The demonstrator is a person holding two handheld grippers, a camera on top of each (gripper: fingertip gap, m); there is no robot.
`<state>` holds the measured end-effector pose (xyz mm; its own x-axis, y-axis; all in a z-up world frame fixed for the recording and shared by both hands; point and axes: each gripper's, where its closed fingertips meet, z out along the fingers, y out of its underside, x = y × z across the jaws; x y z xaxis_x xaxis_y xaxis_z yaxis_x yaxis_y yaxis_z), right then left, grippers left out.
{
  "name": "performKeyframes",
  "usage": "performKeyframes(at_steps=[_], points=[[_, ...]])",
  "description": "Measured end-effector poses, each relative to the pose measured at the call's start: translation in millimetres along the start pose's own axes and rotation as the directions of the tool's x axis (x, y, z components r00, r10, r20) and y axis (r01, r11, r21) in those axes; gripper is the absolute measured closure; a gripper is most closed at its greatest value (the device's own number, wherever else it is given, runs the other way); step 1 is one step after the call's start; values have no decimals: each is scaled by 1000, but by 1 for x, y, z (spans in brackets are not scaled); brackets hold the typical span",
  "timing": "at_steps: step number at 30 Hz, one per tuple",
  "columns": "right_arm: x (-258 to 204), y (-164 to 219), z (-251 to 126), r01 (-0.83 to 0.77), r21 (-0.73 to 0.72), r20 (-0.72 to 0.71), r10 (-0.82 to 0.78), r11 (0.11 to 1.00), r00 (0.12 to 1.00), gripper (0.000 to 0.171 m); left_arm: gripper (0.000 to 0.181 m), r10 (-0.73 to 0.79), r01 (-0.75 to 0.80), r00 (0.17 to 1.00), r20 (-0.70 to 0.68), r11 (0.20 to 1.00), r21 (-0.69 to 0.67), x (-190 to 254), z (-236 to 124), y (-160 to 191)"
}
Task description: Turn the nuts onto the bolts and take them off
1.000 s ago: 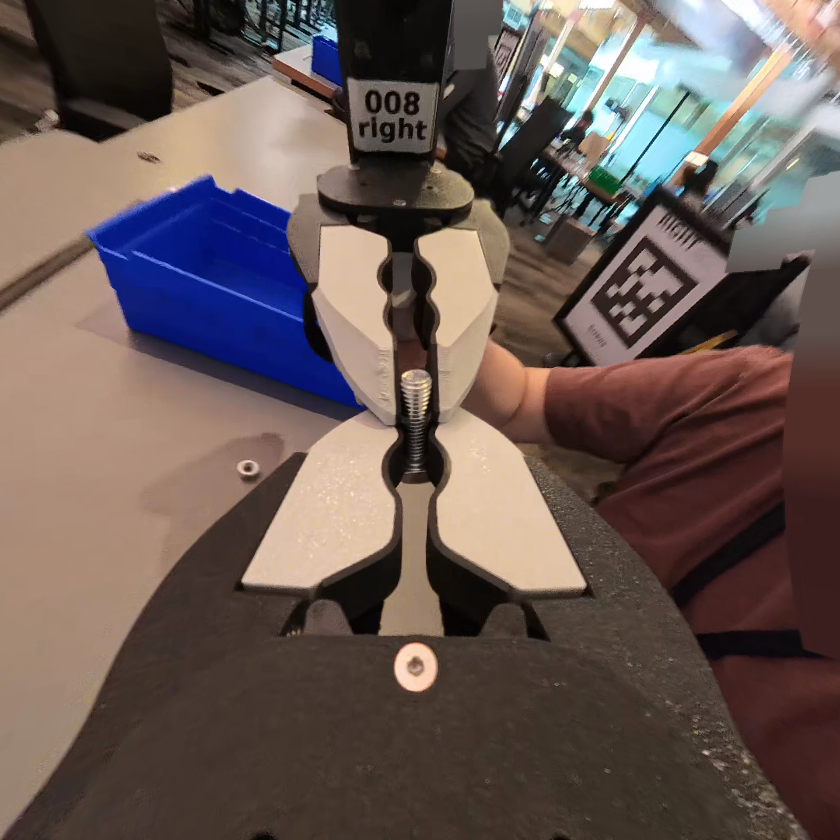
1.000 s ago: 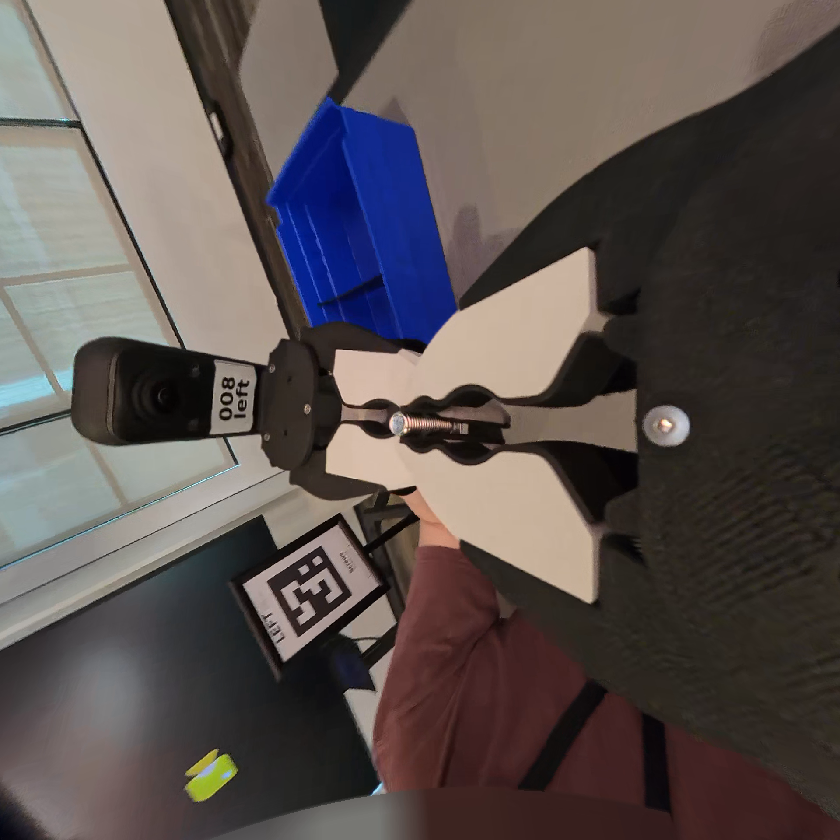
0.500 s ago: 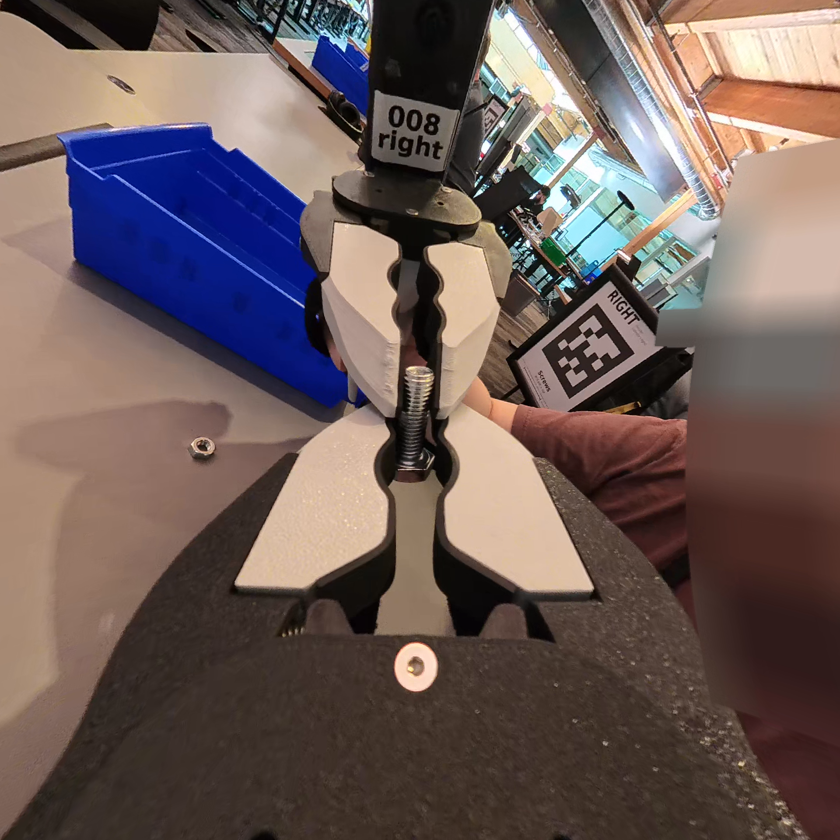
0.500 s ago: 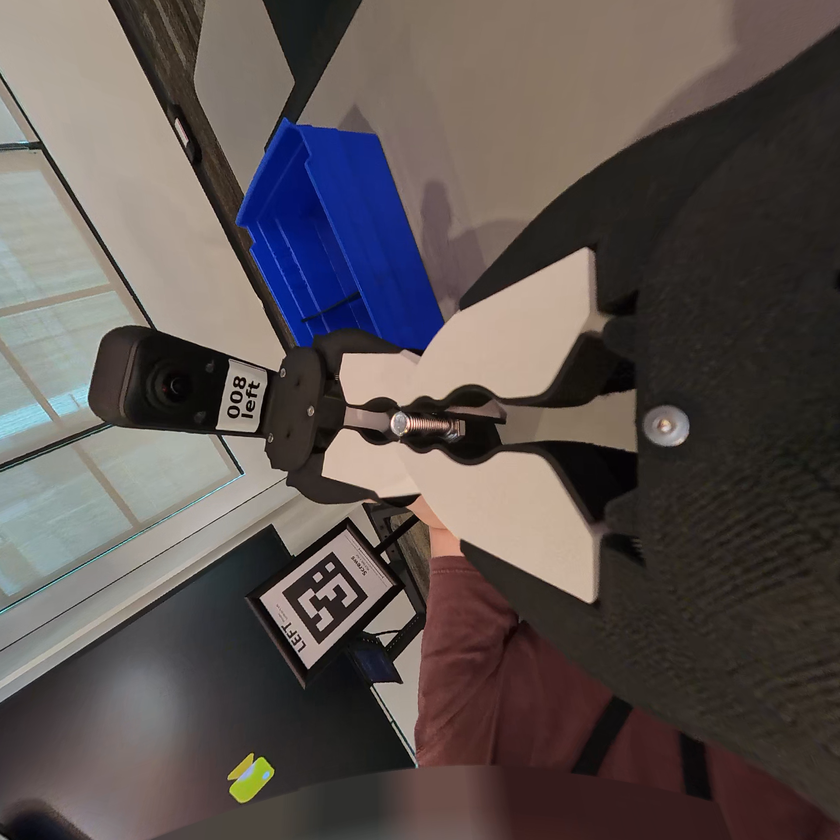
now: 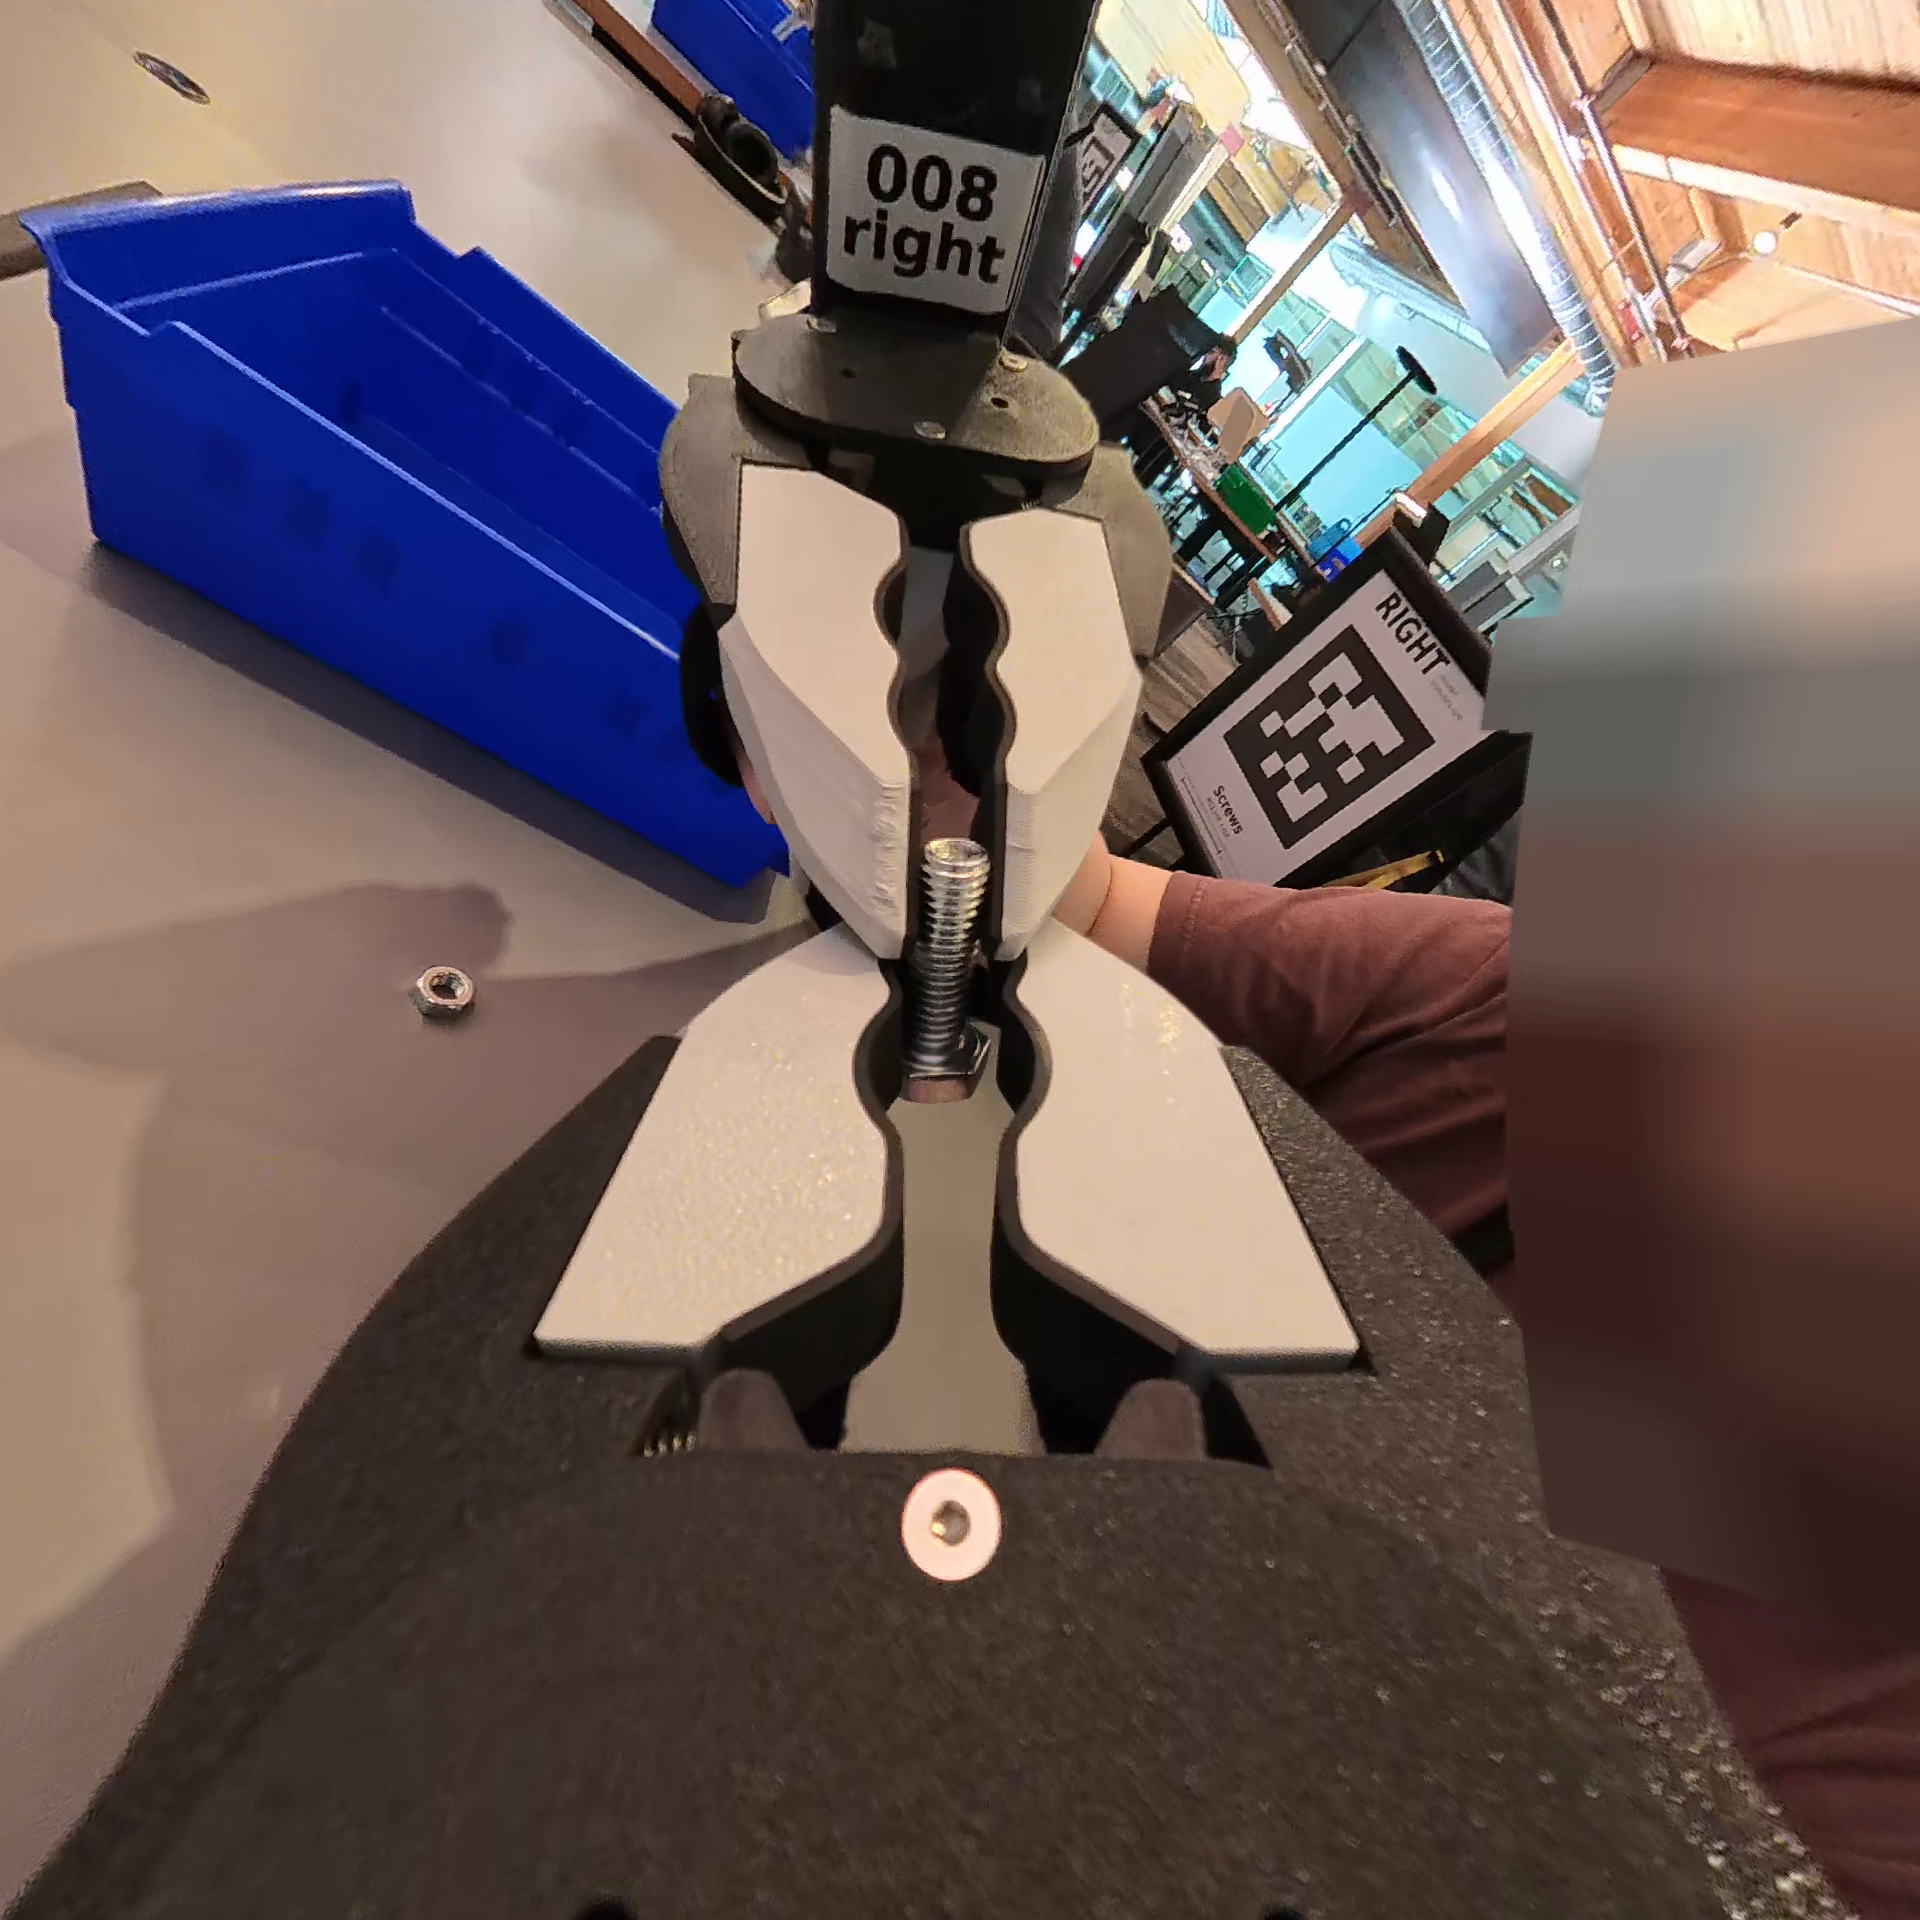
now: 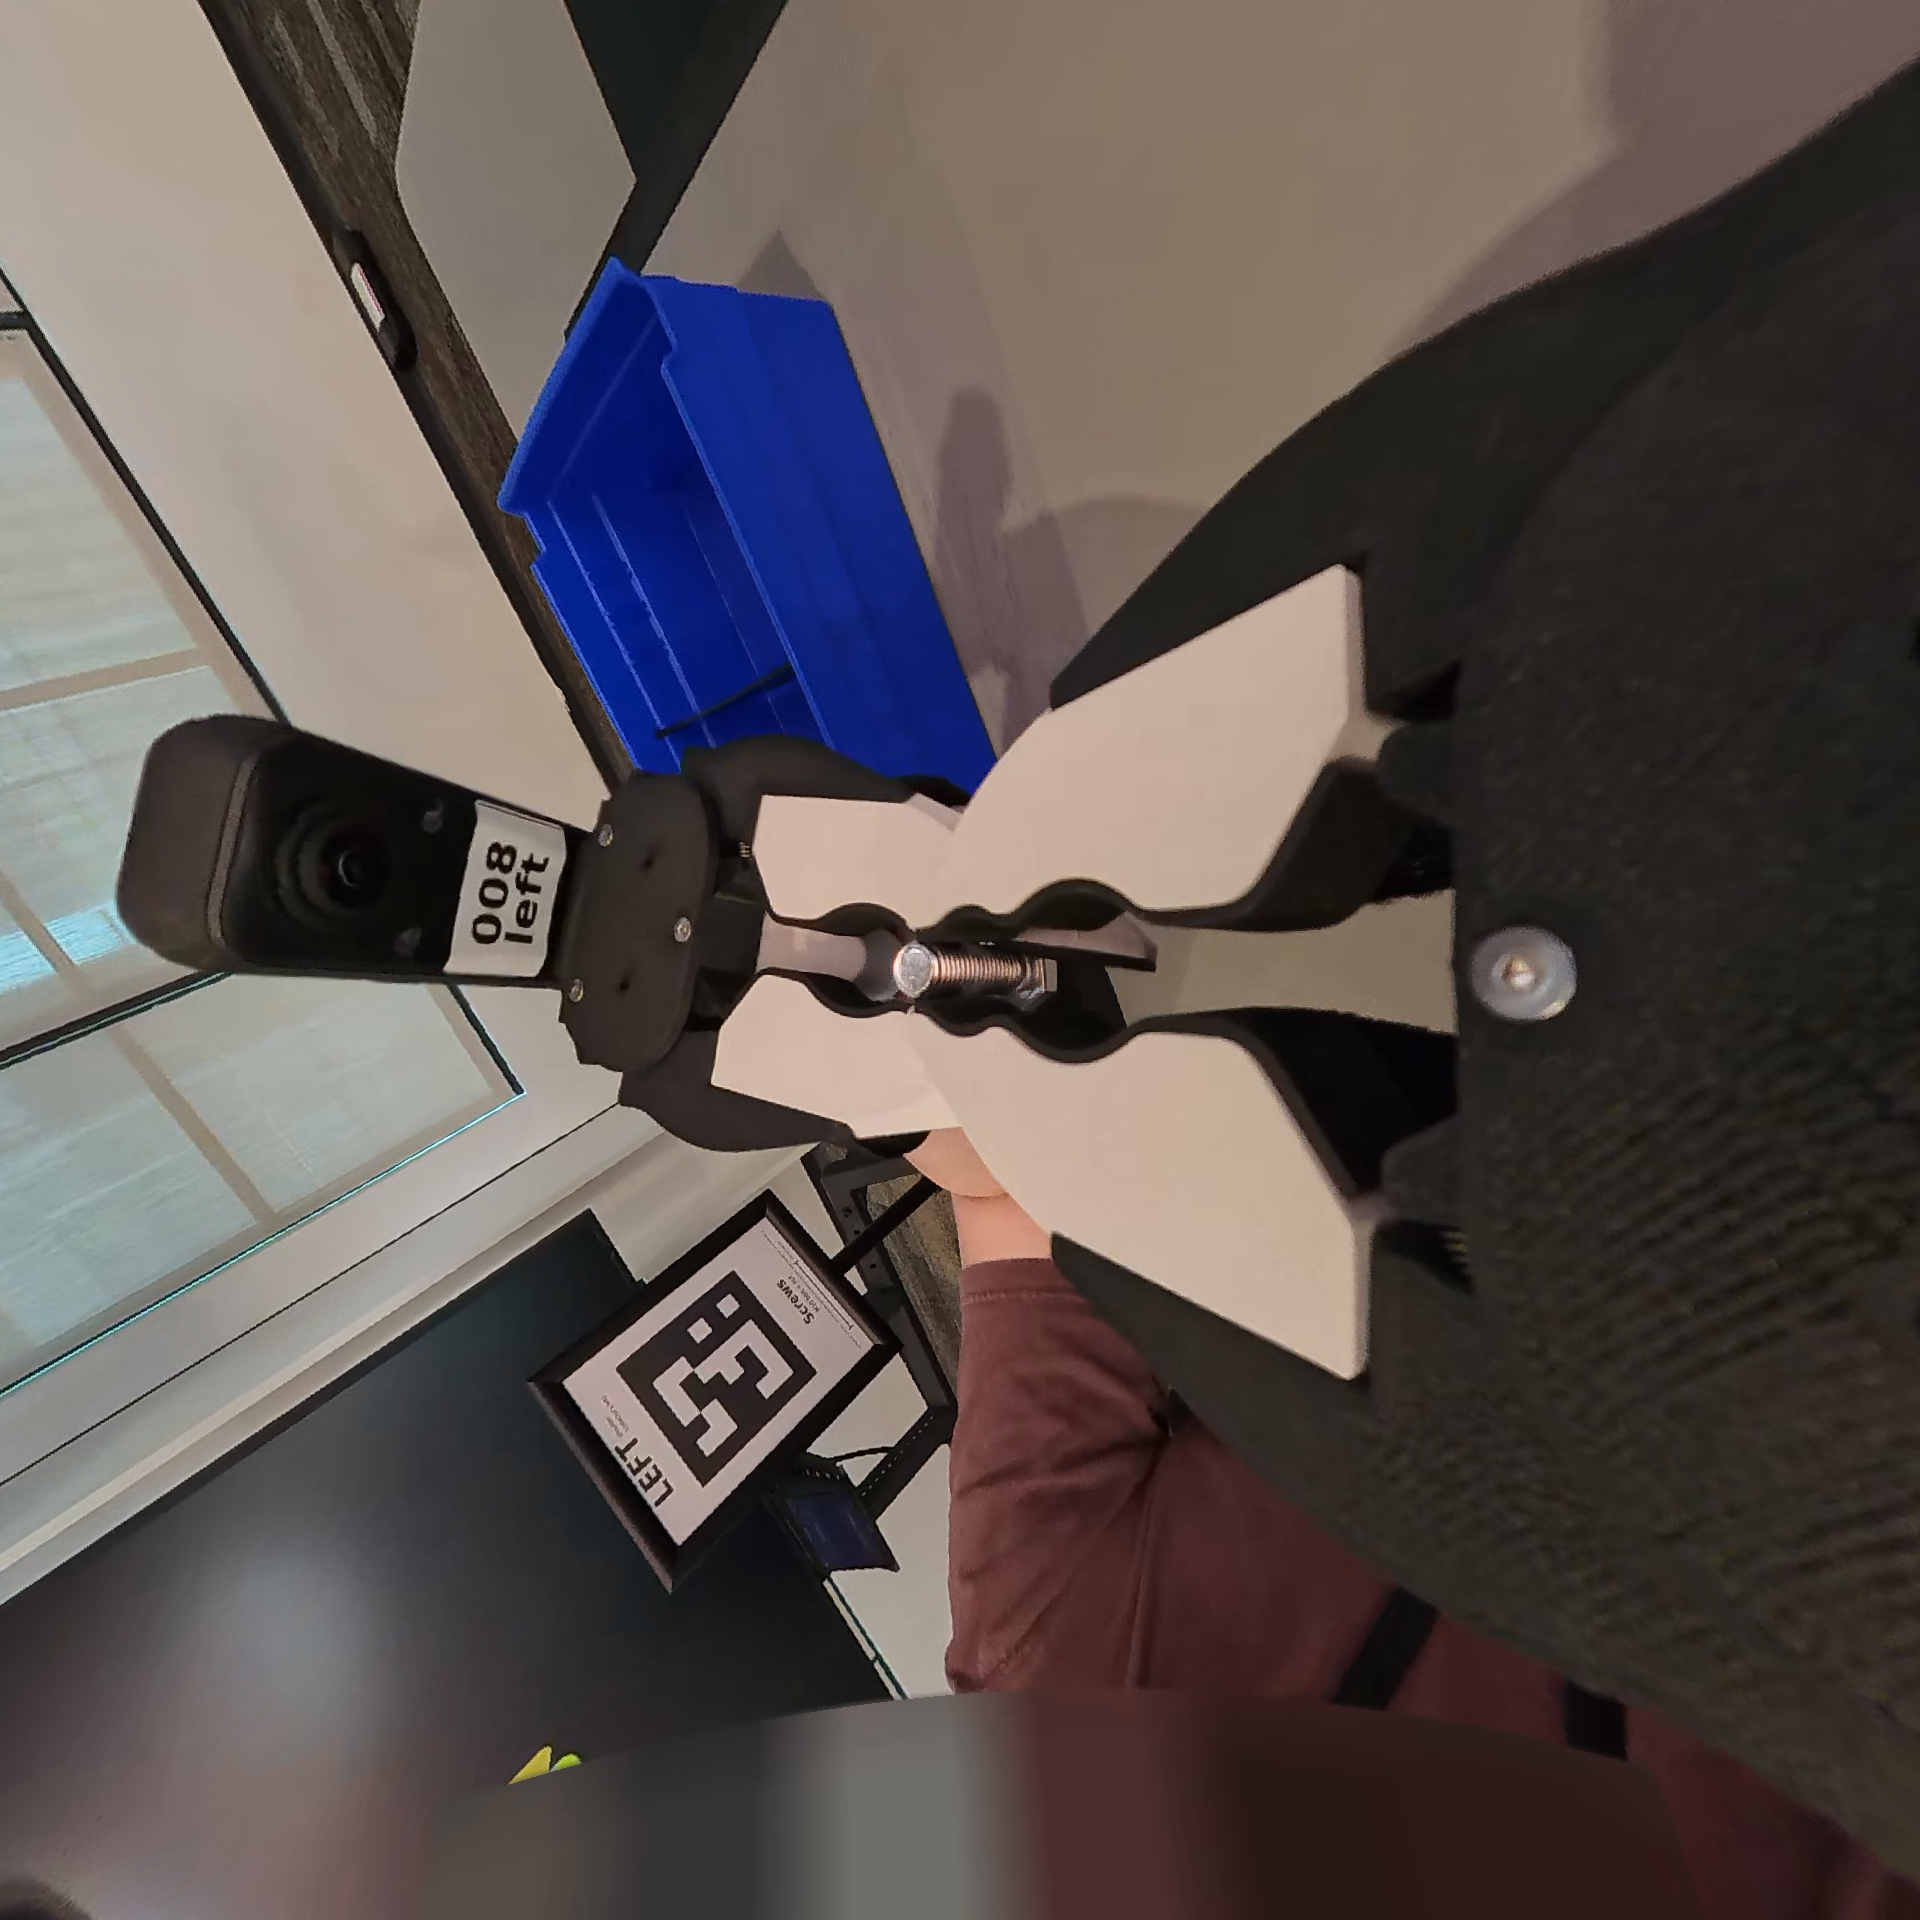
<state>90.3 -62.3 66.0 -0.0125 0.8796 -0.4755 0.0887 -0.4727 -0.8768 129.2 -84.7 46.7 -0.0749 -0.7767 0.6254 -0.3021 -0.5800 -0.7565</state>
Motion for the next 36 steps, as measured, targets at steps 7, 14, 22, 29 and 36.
performKeyframes(at_steps=[7, 14, 22, 29, 36], points=[[0, -3, -4, 56, 9, -27, -56, 998, 998, 162, 162, 66, -67, 998, 16, 997, 26, 0, 0, -5], [-27, -13, -10, 291, 27, -7, -291, 956, 957, 161, 161, 416, -426, 892, 179, 905, 20, 10, -2, -17], [-53, -13, -6, 411, 43, 41, -413, 911, 910, 161, 167, 585, -595, 761, 280, 802, -60, 29, 5, -12], [-49, -12, -8, 467, 27, 2, -467, 884, 884, 161, 178, 584, -594, 763, 276, 803, -56, 29, 8, -12], [-49, -9, -7, 489, -15, -13, -489, 872, 872, 161, 178, 569, -569, 773, 279, 817, -90, 29, 8, -8]])
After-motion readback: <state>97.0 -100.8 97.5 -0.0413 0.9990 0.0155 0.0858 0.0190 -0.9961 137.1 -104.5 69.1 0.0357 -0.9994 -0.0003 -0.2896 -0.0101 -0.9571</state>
